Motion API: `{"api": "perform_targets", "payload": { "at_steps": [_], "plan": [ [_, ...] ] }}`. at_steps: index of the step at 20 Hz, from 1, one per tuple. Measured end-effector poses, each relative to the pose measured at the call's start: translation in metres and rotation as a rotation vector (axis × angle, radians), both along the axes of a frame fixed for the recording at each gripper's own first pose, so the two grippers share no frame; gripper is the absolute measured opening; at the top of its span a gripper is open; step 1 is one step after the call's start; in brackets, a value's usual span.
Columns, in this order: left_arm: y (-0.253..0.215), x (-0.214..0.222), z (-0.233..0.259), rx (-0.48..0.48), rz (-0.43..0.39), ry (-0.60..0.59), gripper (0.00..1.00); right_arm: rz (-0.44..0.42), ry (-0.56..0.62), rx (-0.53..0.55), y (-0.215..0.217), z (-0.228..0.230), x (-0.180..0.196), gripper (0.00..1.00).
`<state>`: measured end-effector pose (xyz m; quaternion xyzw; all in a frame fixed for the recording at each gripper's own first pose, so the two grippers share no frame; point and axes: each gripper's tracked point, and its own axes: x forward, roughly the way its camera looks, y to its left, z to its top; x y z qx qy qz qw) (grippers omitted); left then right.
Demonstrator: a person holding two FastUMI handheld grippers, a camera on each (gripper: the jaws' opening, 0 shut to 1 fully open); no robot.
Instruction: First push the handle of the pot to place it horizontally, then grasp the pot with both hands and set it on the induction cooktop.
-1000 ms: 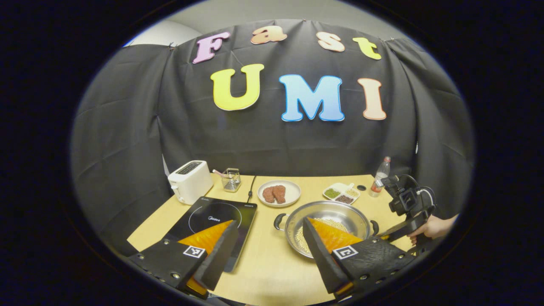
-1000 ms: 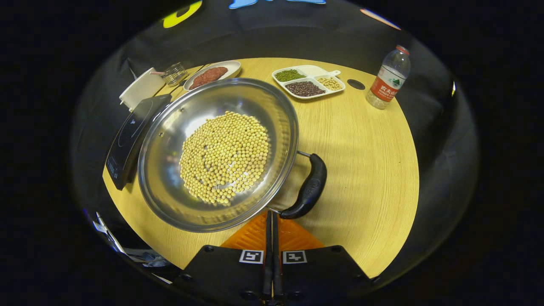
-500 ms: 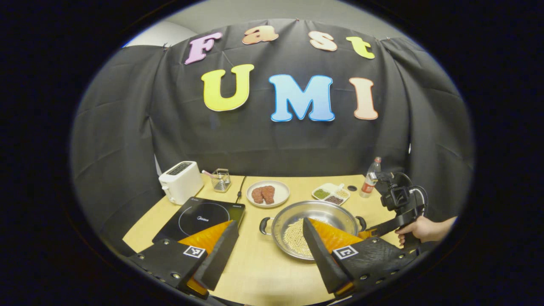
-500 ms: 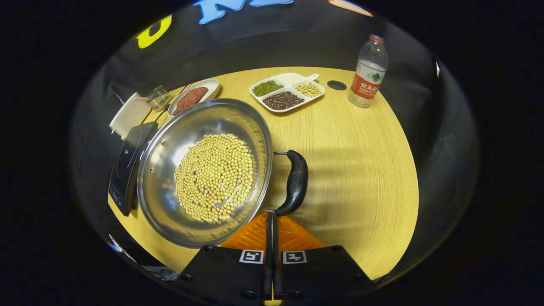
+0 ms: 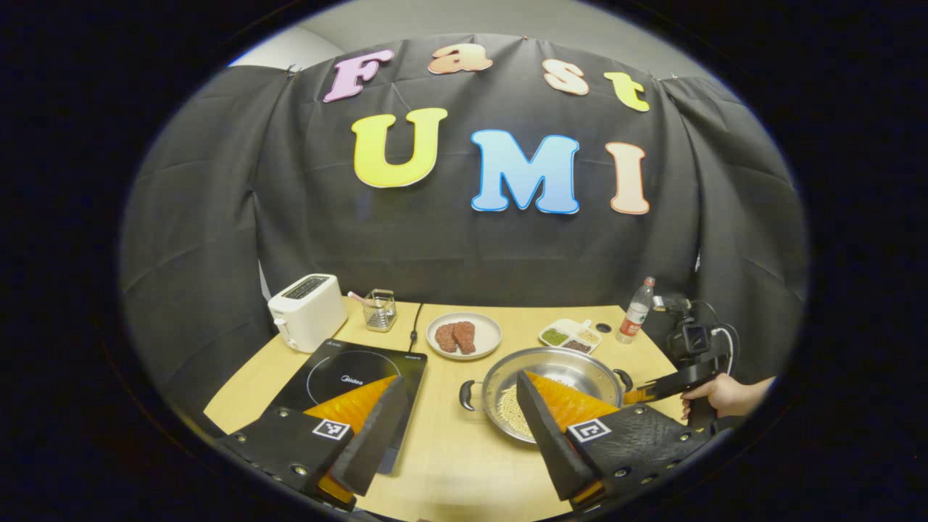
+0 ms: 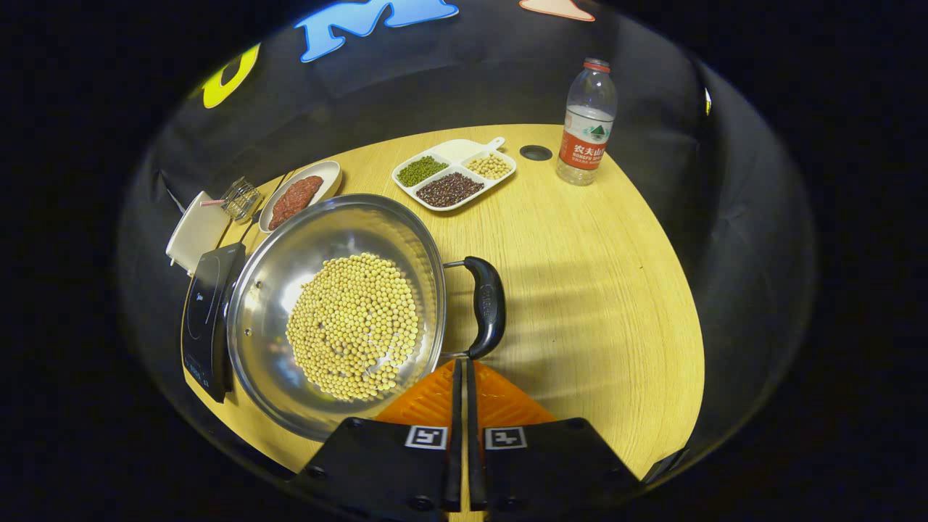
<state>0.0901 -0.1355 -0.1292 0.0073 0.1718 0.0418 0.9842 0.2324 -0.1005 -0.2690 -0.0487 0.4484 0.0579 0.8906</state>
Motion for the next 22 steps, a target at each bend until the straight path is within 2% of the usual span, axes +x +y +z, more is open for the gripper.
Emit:
{"api": "perform_targets", "payload": {
  "at_steps": [1,2,3,4,5,6,7,8,9,12,13,14,16,18,22],
  "plan": [
    [0.009,0.001,-0.003,-0.013,-0.001,0.006,0.93,-0.012,-0.021,-0.007,-0.003,0.006,0.000,0.12],
    [0.018,0.004,-0.006,-0.025,-0.001,0.010,0.93,-0.027,-0.033,-0.003,-0.004,0.011,-0.003,0.34],
    [0.028,0.006,-0.011,-0.035,-0.001,0.015,0.93,-0.046,-0.044,-0.001,-0.006,0.018,-0.005,0.37],
    [0.037,0.010,-0.014,-0.041,-0.002,0.020,0.93,-0.061,-0.053,0.004,-0.010,0.020,-0.004,0.64],
    [0.045,0.015,-0.017,-0.043,-0.006,0.027,0.93,-0.067,-0.059,0.022,-0.009,0.027,-0.007,0.73],
    [0.051,0.021,-0.019,-0.044,-0.014,0.036,0.89,-0.073,-0.063,0.043,-0.008,0.032,-0.007,0.91],
    [0.056,0.027,-0.025,-0.043,-0.023,0.047,0.89,-0.082,-0.072,0.053,-0.008,0.037,-0.006,1.00],
    [0.058,0.033,-0.029,-0.046,-0.034,0.058,0.89,-0.085,-0.082,0.064,-0.008,0.042,-0.004,0.98],
    [0.057,0.041,-0.037,-0.055,-0.050,0.075,0.93,-0.085,-0.092,0.077,-0.006,0.047,-0.001,0.98],
    [0.049,0.066,-0.065,-0.075,-0.106,0.161,0.93,-0.084,-0.097,0.125,0.005,0.054,0.010,0.98],
    [0.043,0.076,-0.071,-0.090,-0.122,0.180,0.93,-0.084,-0.095,0.145,0.009,0.056,0.014,0.93],
    [0.038,0.086,-0.079,-0.109,-0.132,0.204,0.93,-0.082,-0.094,0.160,0.012,0.056,0.019,0.98],
    [0.029,0.105,-0.099,-0.156,-0.142,0.250,0.89,-0.076,-0.093,0.168,0.014,0.053,0.028,0.98],
    [0.020,0.119,-0.116,-0.204,-0.143,0.291,0.93,-0.066,-0.087,0.167,0.016,0.048,0.036,0.98],
    [0.012,0.147,-0.163,-0.280,-0.134,0.376,0.93,-0.044,-0.059,0.157,0.015,0.031,0.049,0.98]
  ]
}}
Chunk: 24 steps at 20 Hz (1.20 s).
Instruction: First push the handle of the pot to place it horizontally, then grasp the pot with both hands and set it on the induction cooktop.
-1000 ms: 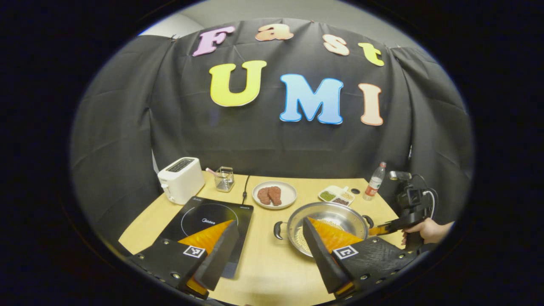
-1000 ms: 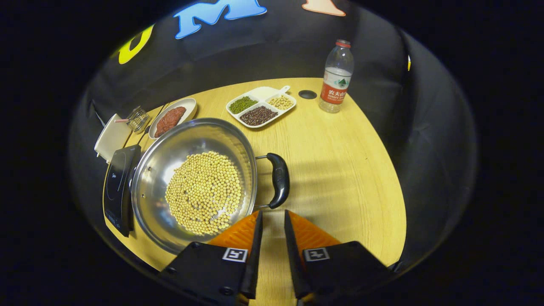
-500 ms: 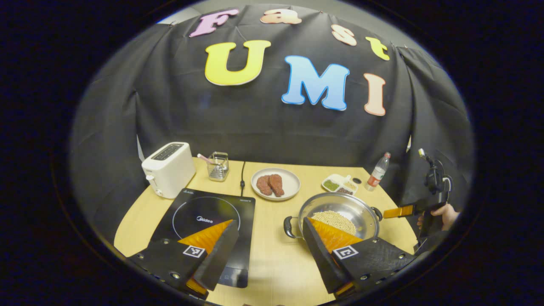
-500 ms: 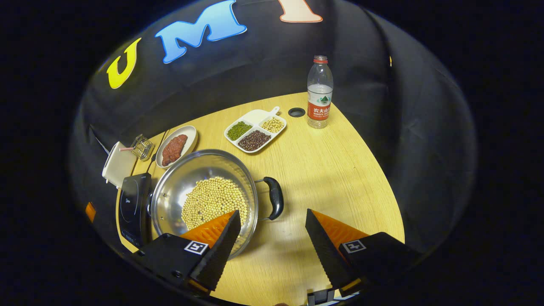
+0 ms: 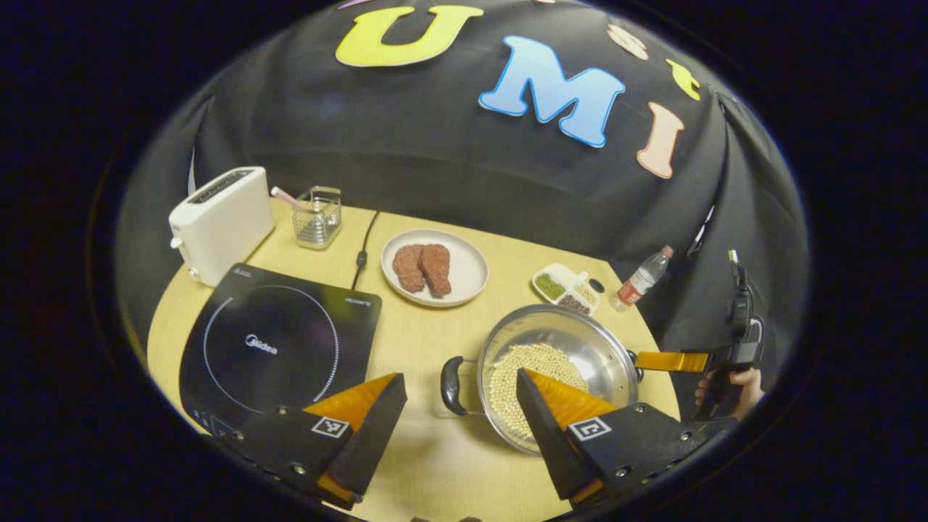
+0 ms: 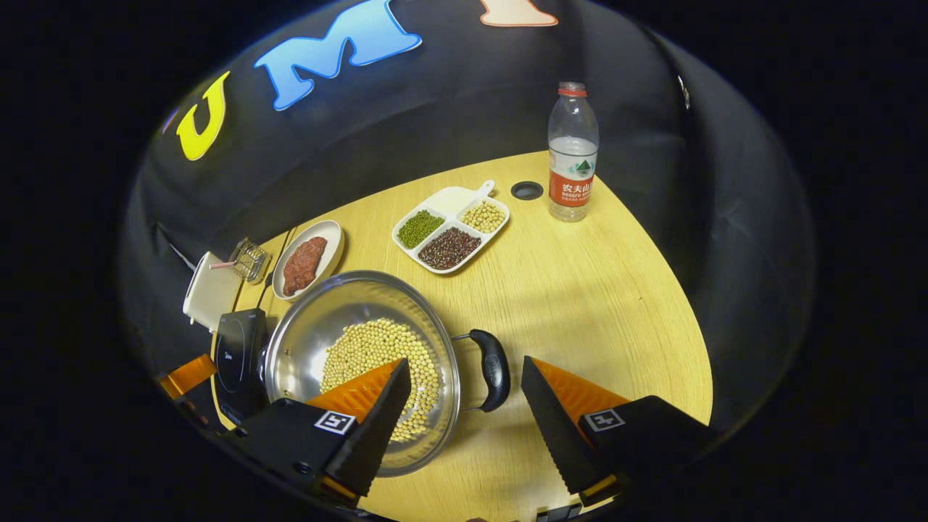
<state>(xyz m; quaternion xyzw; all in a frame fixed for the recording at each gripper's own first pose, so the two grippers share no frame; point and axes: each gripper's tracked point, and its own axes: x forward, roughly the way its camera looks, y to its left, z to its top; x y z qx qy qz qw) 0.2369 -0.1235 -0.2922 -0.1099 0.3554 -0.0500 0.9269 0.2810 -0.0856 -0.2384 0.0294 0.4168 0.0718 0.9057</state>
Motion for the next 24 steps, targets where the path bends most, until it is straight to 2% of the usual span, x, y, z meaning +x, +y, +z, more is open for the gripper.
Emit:
{"api": "perform_targets", "payload": {
  "at_steps": [4,5,6,7,9,10,17,18,19,20,22,23,24],
  "plan": [
    [-0.007,0.015,-0.038,-0.033,-0.017,0.074,0.94,0.025,0.019,-0.009,-0.001,-0.016,0.010,0.98],
    [-0.009,0.017,-0.044,-0.039,-0.023,0.086,0.89,0.028,0.024,-0.007,-0.001,-0.020,0.013,0.98],
    [-0.011,0.021,-0.051,-0.045,-0.029,0.095,0.93,0.032,0.030,-0.004,0.000,-0.024,0.015,0.98],
    [-0.015,0.024,-0.059,-0.047,-0.035,0.106,0.89,0.037,0.035,-0.002,0.002,-0.027,0.016,0.98],
    [-0.018,0.029,-0.077,-0.047,-0.045,0.132,0.89,0.050,0.042,-0.006,0.004,-0.035,0.019,0.98],
    [-0.021,0.033,-0.084,-0.047,-0.051,0.142,0.94,0.057,0.047,-0.007,0.006,-0.040,0.019,0.98],
    [-0.026,0.040,-0.114,-0.035,-0.072,0.191,0.94,0.080,0.092,-0.007,0.015,-0.068,0.016,0.98],
    [-0.027,0.040,-0.116,-0.038,-0.076,0.198,0.94,0.082,0.098,-0.008,0.013,-0.072,0.017,0.93],
    [-0.028,0.040,-0.118,-0.042,-0.079,0.204,0.92,0.083,0.101,-0.009,0.012,-0.074,0.017,0.98],
    [-0.030,0.040,-0.120,-0.049,-0.089,0.212,0.92,0.085,0.101,-0.011,0.012,-0.075,0.017,0.90],
    [-0.033,0.041,-0.126,-0.054,-0.084,0.217,0.76,0.084,0.094,-0.001,0.014,-0.076,0.018,0.94],
    [-0.037,0.038,-0.129,-0.066,-0.087,0.229,0.68,0.078,0.100,0.000,0.014,-0.077,0.018,0.83],
    [-0.039,0.037,-0.130,-0.076,-0.084,0.237,0.65,0.073,0.095,-0.003,0.012,-0.078,0.019,0.72]
  ]
}}
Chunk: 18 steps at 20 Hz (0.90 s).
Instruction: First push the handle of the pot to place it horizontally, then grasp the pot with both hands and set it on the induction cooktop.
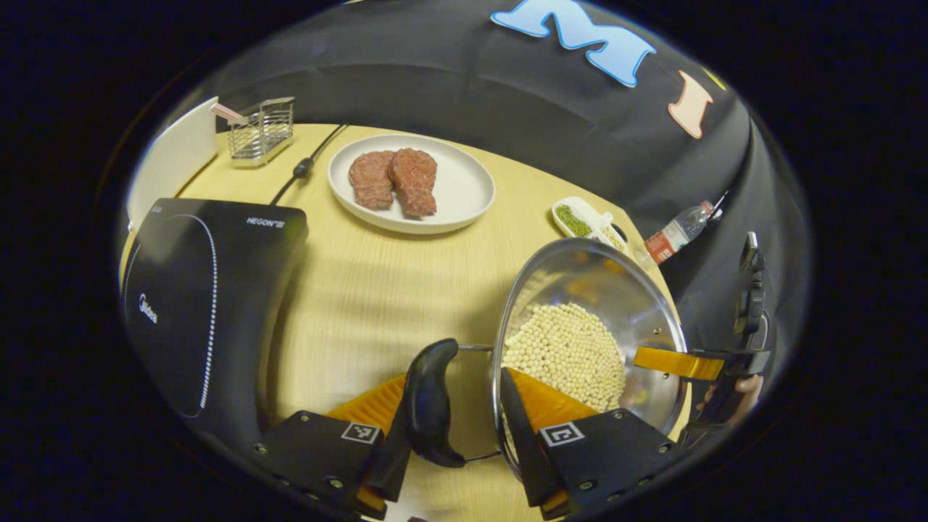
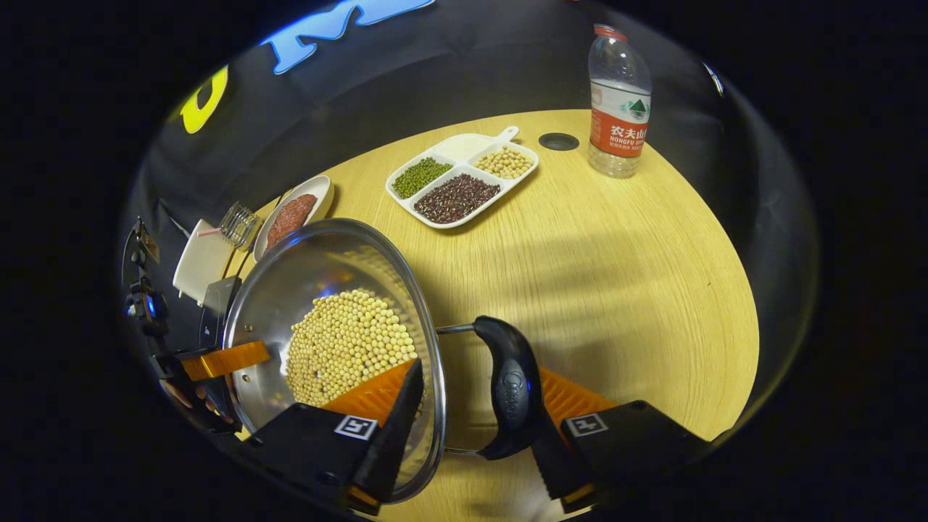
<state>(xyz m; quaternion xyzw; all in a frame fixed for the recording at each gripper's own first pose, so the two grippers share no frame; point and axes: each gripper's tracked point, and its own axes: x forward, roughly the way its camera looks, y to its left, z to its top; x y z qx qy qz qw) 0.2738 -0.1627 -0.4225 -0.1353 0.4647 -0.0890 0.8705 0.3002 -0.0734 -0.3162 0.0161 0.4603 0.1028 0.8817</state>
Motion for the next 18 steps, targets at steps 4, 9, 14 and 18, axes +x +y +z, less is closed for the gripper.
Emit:
{"api": "perform_targets", "payload": {
  "at_steps": [4,9,14,18],
  "plan": [
    [0.003,0.002,-0.001,-0.034,0.032,0.001,0.57,-0.023,0.012,0.022,-0.005,-0.001,-0.001,0.61],
    [0.002,0.002,-0.002,-0.044,0.034,0.010,0.48,-0.029,0.020,0.032,-0.003,-0.001,-0.002,0.53],
    [0.002,0.000,-0.003,-0.035,0.033,0.019,0.51,-0.021,0.010,0.017,-0.004,0.003,-0.006,0.52],
    [-0.001,-0.004,0.000,-0.046,0.034,0.027,0.55,-0.024,-0.005,0.007,-0.007,0.015,-0.018,0.52]
  ]
}}
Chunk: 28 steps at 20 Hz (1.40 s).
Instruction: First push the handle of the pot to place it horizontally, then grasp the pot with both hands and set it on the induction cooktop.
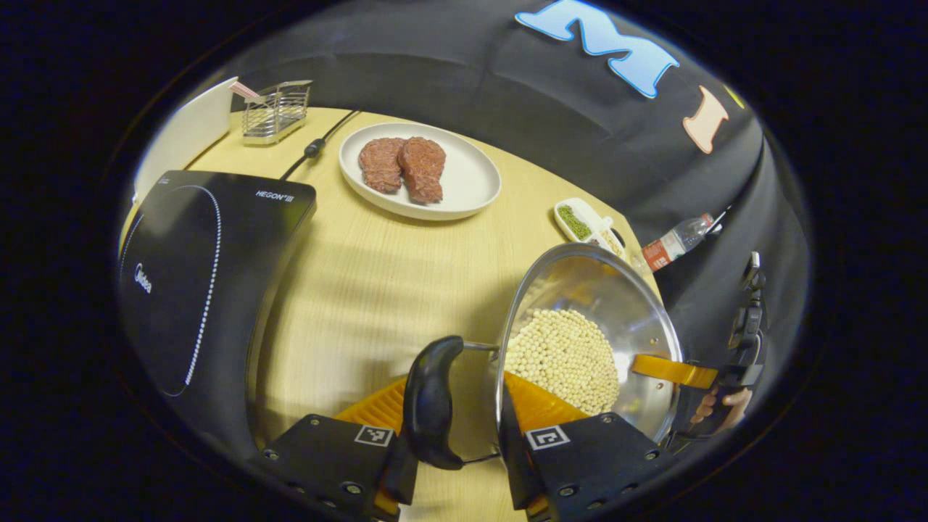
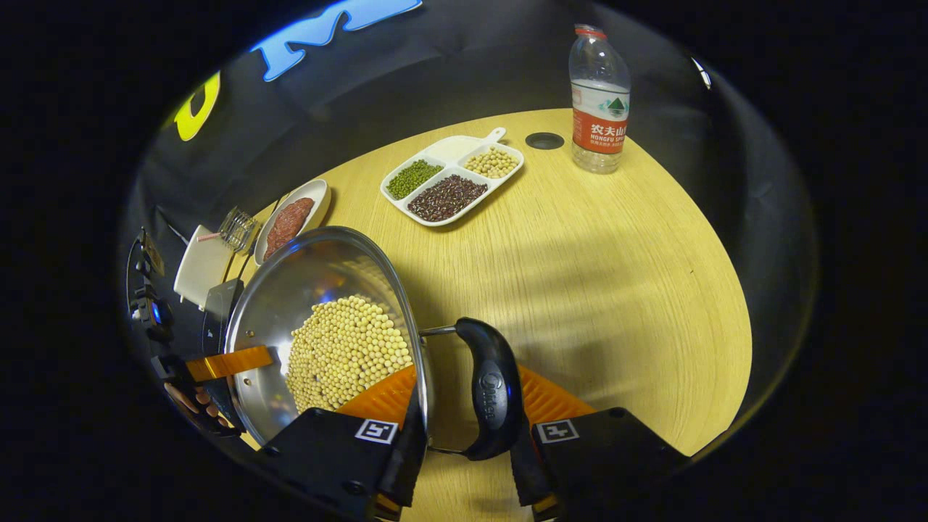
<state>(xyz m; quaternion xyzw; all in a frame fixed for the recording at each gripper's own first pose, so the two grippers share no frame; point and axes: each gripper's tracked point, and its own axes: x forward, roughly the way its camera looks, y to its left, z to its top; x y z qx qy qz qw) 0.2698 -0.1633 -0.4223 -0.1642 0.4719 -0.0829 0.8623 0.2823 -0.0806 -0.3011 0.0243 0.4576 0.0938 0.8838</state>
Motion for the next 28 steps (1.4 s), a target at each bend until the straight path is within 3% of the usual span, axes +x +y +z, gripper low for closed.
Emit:
{"api": "perform_targets", "payload": {
  "at_steps": [2,3,4,7,11,13,15,19,20,23,28],
  "plan": [
    [0.000,-0.018,0.019,0.006,-0.011,-0.005,0.55,-0.011,-0.005,0.002,-0.001,0.007,-0.011,0.55],
    [0.001,-0.023,0.026,0.008,-0.018,-0.007,0.47,-0.020,-0.002,0.006,-0.002,0.011,-0.020,0.55],
    [0.000,-0.027,0.032,0.012,-0.026,-0.007,0.55,-0.030,0.002,0.012,-0.003,0.015,-0.030,0.55],
    [-0.002,-0.044,0.048,0.021,-0.057,-0.012,0.51,-0.071,0.024,0.026,-0.007,0.025,-0.060,0.55],
    [0.002,-0.072,0.076,0.011,-0.092,-0.021,0.55,-0.109,0.000,0.026,-0.006,0.047,-0.102,0.55],
    [0.007,-0.084,0.087,0.004,-0.105,-0.026,0.47,-0.123,-0.013,0.027,-0.002,0.056,-0.120,0.52],
    [0.017,-0.097,0.095,-0.002,-0.116,-0.026,0.51,-0.134,-0.019,0.024,0.005,0.062,-0.140,0.55],
    [0.042,-0.119,0.104,-0.013,-0.123,-0.022,0.51,-0.148,-0.022,0.034,0.027,0.068,-0.172,0.52],
    [0.052,-0.125,0.106,-0.014,-0.120,-0.023,0.47,-0.148,-0.021,0.035,0.034,0.068,-0.178,0.52],
    [0.082,-0.138,0.111,-0.013,-0.105,-0.023,0.51,-0.144,-0.017,0.041,0.062,0.067,-0.193,0.55],
    [0.145,-0.146,0.122,-0.007,-0.070,-0.031,0.51,-0.116,-0.018,0.056,0.116,0.062,-0.199,0.54]
  ]
}}
